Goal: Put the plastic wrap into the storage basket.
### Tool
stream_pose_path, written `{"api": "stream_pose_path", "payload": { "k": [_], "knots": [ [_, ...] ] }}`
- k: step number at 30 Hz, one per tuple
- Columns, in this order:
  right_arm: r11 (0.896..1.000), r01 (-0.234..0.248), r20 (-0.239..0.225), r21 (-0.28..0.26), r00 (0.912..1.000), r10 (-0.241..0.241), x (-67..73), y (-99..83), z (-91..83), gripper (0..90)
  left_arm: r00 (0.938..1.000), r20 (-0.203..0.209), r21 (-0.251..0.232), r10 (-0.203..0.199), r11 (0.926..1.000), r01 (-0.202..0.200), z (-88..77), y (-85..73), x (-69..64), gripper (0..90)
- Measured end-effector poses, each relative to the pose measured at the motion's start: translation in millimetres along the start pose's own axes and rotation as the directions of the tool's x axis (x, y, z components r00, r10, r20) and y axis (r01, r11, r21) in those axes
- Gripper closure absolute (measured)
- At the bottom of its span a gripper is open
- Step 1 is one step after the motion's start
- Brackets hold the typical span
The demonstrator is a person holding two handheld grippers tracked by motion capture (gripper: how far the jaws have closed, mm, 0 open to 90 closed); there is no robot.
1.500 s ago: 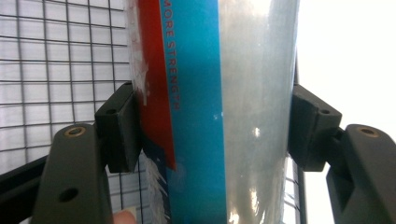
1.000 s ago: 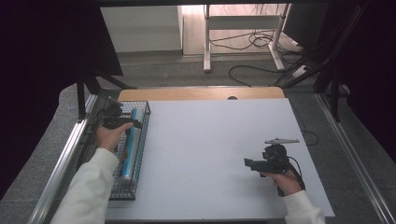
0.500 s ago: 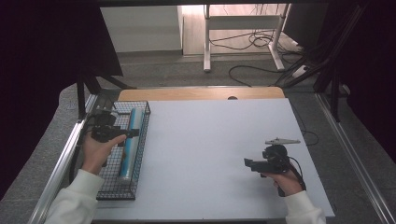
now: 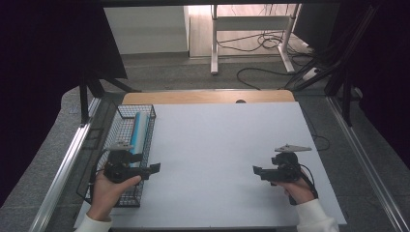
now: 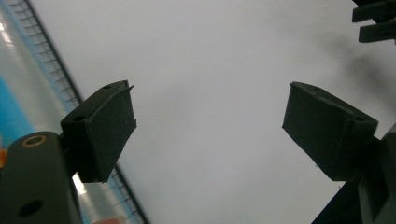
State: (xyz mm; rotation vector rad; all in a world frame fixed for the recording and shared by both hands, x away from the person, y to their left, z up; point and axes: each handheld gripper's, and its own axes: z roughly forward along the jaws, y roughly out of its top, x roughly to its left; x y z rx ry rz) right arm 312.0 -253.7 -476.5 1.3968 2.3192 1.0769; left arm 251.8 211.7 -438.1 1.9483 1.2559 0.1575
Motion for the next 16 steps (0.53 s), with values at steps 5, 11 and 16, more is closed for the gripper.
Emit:
{"api": "stream_pose_path", "payload": {
  "k": [5,11,16],
  "knots": [
    [1.000,0.022,-0.014,-0.014,0.9997,-0.022,2.9,-0.5,-0.1,13.6,0.9996,0.020,0.019,0.018,0.9996,-0.018,16.5,-1.9,-7.3,16.6],
    [0.999,0.035,-0.018,-0.035,0.9992,-0.035,1.8,-1.0,-2.7,13.3,0.9993,0.014,0.027,0.034,0.9991,-0.034,26.8,-2.1,-11.4,17.0],
    [0.996,0.066,-0.008,-0.057,0.9977,-0.067,1.8,-1.1,-3.8,12.4,0.9993,0.008,0.037,0.036,0.9986,-0.037,28.8,-4.1,-12.0,17.1]
  ]
}}
